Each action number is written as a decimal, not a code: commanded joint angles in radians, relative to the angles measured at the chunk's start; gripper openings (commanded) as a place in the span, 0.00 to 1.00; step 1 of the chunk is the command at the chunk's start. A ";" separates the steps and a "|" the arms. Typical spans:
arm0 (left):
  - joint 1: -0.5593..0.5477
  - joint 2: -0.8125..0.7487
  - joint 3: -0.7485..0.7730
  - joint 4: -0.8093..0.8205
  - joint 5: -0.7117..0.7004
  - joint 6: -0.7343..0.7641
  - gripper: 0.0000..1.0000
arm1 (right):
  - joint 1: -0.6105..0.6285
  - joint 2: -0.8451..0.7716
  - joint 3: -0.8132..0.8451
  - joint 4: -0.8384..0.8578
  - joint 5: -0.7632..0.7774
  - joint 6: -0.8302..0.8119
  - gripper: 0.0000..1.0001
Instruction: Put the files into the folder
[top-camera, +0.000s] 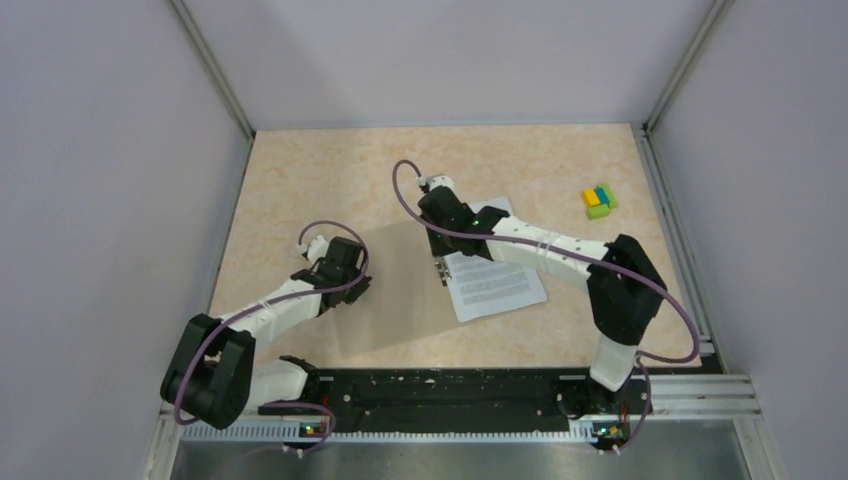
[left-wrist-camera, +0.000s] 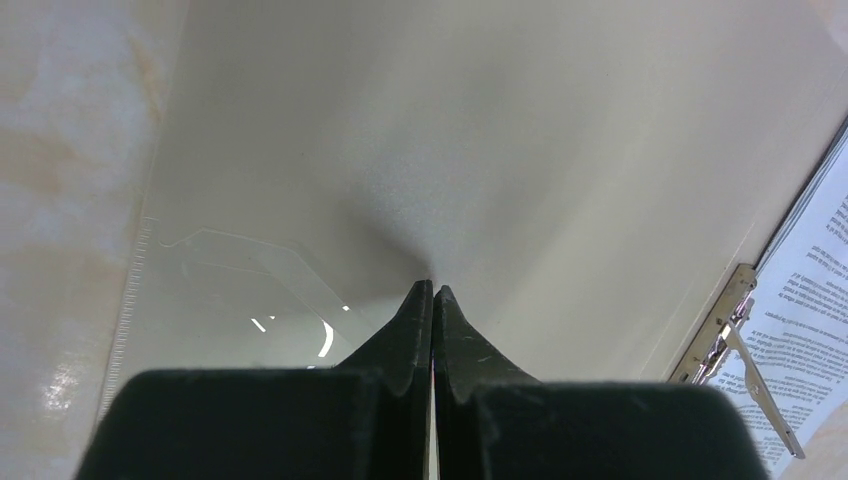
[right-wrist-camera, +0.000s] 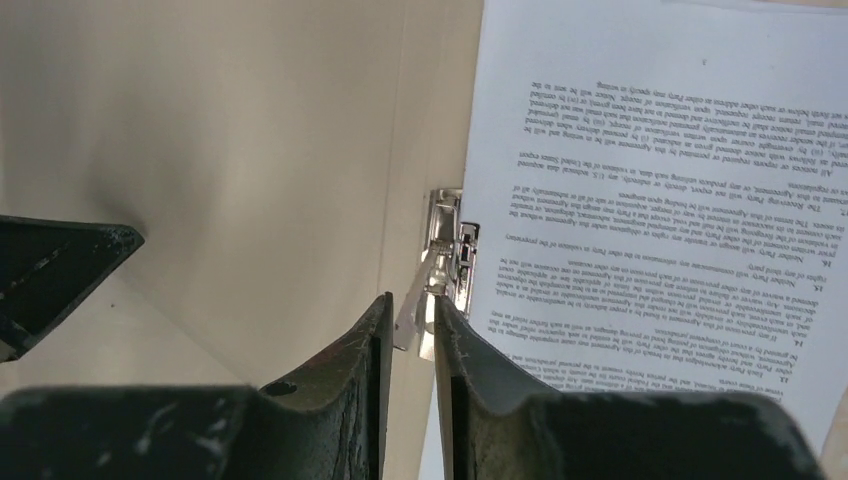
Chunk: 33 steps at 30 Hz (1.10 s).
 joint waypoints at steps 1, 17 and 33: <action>0.000 -0.034 0.003 -0.003 -0.028 -0.013 0.00 | 0.046 0.089 0.100 -0.090 0.056 -0.028 0.21; 0.000 -0.027 -0.002 0.001 -0.031 -0.016 0.00 | 0.090 0.152 0.128 -0.143 0.091 -0.027 0.10; 0.000 -0.007 0.009 -0.008 -0.045 -0.024 0.00 | 0.114 0.140 0.121 -0.169 0.117 -0.038 0.13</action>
